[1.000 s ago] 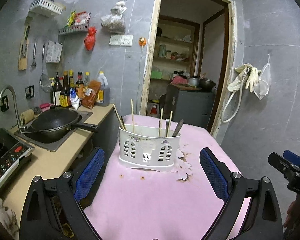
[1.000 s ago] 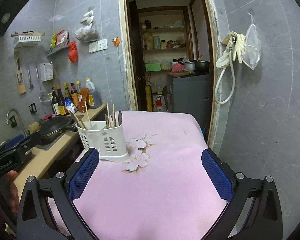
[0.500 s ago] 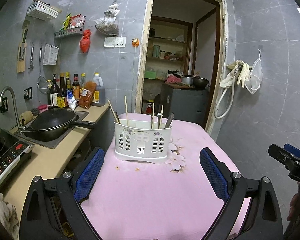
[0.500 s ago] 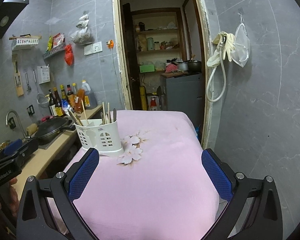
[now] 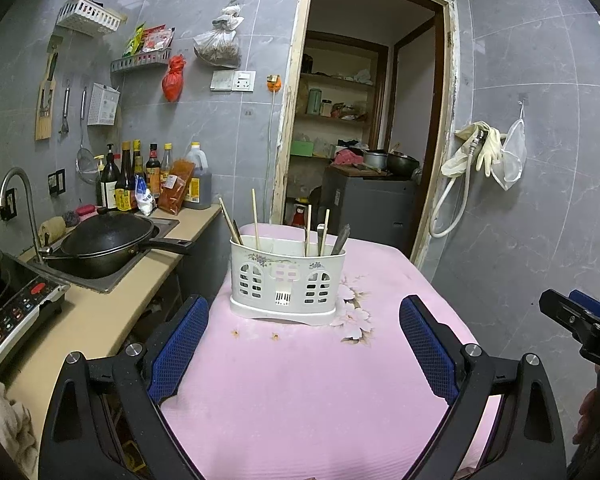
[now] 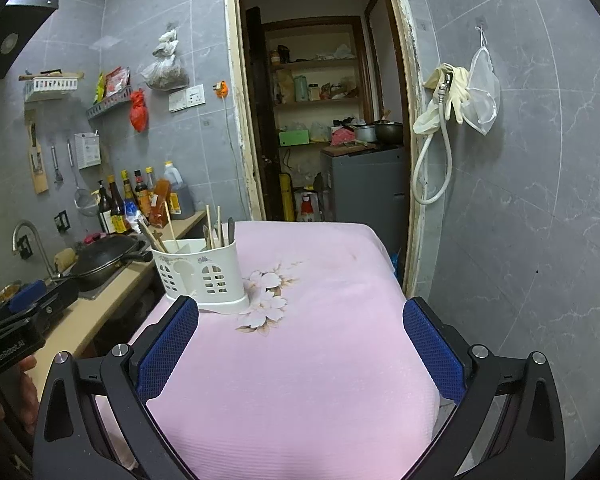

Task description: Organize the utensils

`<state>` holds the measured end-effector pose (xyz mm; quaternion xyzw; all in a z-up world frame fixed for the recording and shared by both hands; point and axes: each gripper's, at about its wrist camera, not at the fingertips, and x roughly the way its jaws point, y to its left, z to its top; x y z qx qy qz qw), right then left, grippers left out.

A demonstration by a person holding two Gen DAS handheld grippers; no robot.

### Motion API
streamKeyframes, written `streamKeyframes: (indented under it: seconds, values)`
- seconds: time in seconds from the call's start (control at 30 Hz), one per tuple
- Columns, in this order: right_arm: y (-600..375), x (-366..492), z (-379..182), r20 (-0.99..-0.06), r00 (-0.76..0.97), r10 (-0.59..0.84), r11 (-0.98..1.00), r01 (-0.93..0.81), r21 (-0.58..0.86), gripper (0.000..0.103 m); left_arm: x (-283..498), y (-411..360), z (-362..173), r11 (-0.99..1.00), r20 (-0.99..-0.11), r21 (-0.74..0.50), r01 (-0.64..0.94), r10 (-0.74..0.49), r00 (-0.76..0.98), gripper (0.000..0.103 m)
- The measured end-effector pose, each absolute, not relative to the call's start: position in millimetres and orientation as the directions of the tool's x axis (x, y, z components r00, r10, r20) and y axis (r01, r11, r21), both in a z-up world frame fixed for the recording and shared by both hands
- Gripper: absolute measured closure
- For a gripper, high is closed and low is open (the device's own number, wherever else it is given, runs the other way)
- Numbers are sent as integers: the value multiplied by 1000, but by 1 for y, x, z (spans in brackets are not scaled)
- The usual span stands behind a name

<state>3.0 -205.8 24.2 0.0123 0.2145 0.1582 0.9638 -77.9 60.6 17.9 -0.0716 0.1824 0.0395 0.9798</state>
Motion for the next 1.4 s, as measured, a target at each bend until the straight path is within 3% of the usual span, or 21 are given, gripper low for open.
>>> streamKeyframes:
  seconds: [1.4]
  values:
    - [-208,3,24,-413,856,310,950,-299,93,0,-74,62,16,986,-369,-132,-100,45,928,10]
